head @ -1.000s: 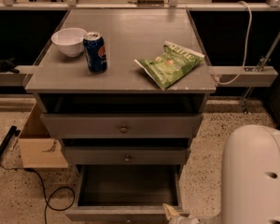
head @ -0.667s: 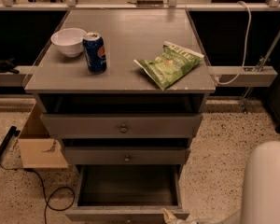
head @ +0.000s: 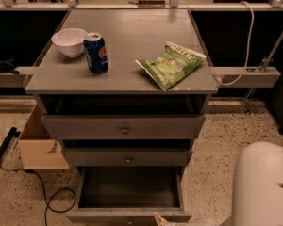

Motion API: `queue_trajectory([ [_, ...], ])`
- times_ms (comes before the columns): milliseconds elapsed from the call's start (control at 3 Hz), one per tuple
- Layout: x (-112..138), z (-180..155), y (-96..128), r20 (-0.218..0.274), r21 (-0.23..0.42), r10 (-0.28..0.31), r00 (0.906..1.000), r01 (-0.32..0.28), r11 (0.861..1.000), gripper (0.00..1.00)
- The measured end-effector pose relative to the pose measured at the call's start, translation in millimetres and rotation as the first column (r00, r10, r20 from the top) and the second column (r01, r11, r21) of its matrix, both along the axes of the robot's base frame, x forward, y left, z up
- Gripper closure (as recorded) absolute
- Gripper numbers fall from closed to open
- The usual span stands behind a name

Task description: Close bottom drawer

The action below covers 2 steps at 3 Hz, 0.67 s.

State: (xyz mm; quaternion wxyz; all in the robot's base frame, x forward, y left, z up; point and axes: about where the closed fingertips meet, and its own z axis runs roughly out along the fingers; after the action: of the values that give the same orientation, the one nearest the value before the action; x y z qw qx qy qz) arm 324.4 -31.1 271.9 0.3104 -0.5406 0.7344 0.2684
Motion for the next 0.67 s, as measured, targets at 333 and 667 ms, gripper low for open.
queue_trajectory([
  [333, 14, -12, -4, -0.024, -0.002, 0.042, 0.9989, -0.042, 0.999, 0.0],
  [667, 33, -59, -44, -0.069, 0.033, 0.033, 0.9971, -0.031, 0.999, 0.0],
])
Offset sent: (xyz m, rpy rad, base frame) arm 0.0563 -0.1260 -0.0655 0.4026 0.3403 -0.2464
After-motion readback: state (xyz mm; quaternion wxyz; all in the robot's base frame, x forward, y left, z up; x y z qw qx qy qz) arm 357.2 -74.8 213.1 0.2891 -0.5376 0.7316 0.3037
